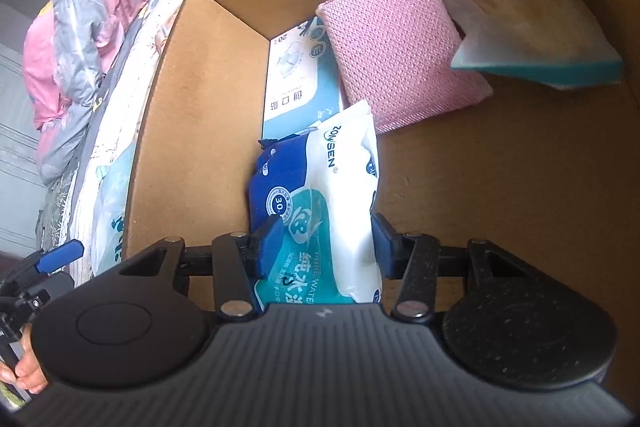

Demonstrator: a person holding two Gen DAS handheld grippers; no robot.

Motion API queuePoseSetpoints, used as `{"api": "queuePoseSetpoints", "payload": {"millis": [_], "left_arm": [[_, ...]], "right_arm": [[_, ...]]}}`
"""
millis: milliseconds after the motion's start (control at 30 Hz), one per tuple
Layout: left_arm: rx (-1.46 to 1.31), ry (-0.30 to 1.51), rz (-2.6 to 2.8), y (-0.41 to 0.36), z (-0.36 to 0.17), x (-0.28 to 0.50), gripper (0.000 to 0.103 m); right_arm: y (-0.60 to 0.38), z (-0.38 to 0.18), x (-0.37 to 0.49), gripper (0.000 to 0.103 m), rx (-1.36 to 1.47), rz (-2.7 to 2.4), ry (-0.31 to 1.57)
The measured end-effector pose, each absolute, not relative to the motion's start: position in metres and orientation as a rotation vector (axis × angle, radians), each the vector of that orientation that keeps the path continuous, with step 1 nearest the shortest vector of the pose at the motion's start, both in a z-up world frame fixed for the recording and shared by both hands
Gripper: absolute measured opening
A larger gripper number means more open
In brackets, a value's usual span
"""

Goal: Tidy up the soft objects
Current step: 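Open the right gripper and lift it out of the box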

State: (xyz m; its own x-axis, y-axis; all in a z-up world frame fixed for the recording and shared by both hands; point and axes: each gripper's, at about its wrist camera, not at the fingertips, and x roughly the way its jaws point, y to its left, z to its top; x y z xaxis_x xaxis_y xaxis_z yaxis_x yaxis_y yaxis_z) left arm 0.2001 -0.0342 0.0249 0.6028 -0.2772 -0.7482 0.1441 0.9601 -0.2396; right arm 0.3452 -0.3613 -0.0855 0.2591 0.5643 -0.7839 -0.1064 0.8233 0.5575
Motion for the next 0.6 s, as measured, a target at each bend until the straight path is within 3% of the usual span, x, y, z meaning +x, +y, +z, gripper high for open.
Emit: {"api": "queuePoseSetpoints", "payload": {"millis": [67,133,200,600], "left_arm": [[-0.171,0.876,-0.231,-0.028,0.029,0.198,0.075],[-0.180,0.859,-0.213,-0.020,0.033,0.195,0.077],[-0.186,0.844,-0.195,-0.011,0.038,0.191,0.079],[-0.180,0.746,-0.060,0.051,0.066,0.155,0.084]], "right_arm": [[-0.360,-0.085,0.346,0.053,0.442,0.463,1.232],[-0.364,-0.085,0.345,0.068,0.443,0.436,1.226],[-0.372,-0.081,0.344,0.071,0.470,0.414,1.198],[-0.392,0.009,0.307,0.074,0.550,0.415,0.928]]}}
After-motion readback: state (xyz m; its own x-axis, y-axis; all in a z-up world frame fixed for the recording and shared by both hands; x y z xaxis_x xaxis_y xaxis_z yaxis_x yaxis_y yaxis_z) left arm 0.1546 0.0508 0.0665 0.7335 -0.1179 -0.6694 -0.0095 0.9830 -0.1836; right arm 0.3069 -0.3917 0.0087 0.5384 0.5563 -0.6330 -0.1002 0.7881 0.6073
